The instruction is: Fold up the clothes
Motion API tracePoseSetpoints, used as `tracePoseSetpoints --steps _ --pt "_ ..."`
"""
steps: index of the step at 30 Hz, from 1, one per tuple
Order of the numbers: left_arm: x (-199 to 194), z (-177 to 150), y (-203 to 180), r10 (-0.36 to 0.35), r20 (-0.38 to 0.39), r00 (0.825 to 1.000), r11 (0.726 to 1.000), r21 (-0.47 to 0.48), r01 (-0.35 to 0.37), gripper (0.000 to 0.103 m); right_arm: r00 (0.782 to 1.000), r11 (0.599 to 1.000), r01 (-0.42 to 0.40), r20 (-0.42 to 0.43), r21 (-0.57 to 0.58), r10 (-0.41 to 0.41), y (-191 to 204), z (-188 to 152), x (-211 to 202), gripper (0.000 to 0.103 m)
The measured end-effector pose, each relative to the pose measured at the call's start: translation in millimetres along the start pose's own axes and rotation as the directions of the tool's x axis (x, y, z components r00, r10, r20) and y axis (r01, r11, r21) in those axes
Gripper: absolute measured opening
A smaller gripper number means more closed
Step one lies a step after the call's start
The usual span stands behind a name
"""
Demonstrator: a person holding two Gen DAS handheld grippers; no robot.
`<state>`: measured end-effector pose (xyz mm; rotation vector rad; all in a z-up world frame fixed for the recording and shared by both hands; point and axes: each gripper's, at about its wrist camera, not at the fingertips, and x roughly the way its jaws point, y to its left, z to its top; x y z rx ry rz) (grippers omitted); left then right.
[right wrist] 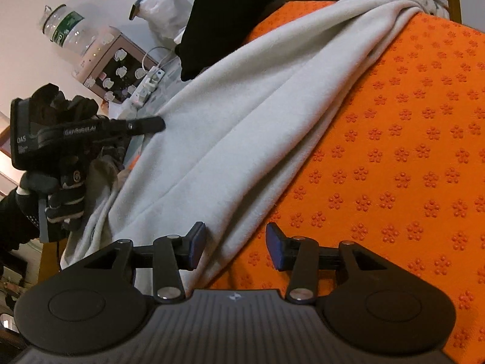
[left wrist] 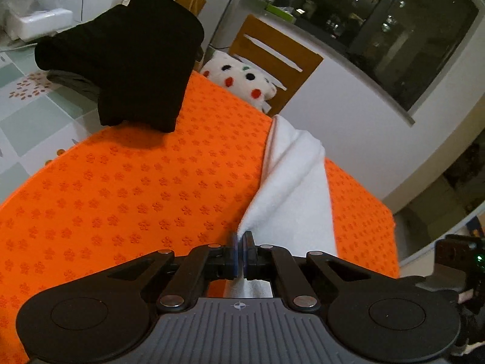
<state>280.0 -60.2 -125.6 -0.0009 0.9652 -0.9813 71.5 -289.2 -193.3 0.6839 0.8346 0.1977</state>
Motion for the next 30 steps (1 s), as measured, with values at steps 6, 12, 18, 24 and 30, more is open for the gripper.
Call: tracePoseSetpoints --steps 6,12,18,24,30 --pt "7.4 -1.9 -7.1 0.045 -0.014 0.999 0.998 0.035 -0.045 0.005 1.0 0.999 -0.029 0.008 0.016 0.029 5.0 3.8 6.8 0.016" --pt "13.7 -4.5 -14.7 0.08 -0.022 0.997 0.993 0.085 -0.078 0.005 0.999 0.999 -0.014 0.037 -0.034 0.015 20.2 5.6 -19.9 0.007" --pt "21.4 -14.7 -39.6 0.076 -0.049 0.996 0.978 0.2 -0.065 0.008 0.998 0.996 0.05 0.04 -0.074 -0.047 30.4 4.1 -49.4 0.004" --pt "-1.0 -9.9 -85.6 -0.002 -0.018 1.0 0.958 0.288 0.007 0.043 0.996 0.995 0.072 0.049 -0.076 -0.068 31.3 0.8 -41.2 0.005" --pt "20.0 -8.3 -126.0 -0.115 -0.152 0.982 0.952 0.265 0.152 0.05 0.995 0.977 0.085 0.077 -0.193 -0.071 58.4 8.1 -31.8 0.005"
